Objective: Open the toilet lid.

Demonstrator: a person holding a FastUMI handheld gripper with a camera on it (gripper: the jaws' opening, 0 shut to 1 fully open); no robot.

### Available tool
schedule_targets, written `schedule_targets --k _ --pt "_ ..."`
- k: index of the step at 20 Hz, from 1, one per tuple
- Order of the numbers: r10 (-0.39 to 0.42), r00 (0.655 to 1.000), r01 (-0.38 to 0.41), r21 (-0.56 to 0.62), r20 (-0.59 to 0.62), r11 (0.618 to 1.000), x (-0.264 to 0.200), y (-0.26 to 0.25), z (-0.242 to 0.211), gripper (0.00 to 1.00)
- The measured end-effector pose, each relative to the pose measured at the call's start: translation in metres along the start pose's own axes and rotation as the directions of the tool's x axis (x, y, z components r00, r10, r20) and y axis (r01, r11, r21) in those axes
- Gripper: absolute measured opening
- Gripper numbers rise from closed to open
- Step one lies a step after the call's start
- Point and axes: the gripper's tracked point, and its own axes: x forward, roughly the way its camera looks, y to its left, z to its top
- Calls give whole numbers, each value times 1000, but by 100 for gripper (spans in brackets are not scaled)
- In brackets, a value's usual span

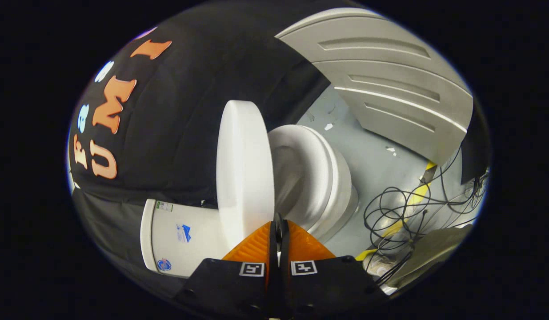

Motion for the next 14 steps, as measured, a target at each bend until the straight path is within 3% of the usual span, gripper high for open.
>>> schedule_targets --k 4,9,14 --pt "0 999 2 -69 34 998 -22 45 -2 8" --pt "-51 995 63 -159 82 985 -36 79 -8 8" --pt "-72 987 110 -283 141 953 -49 114 -19 8"
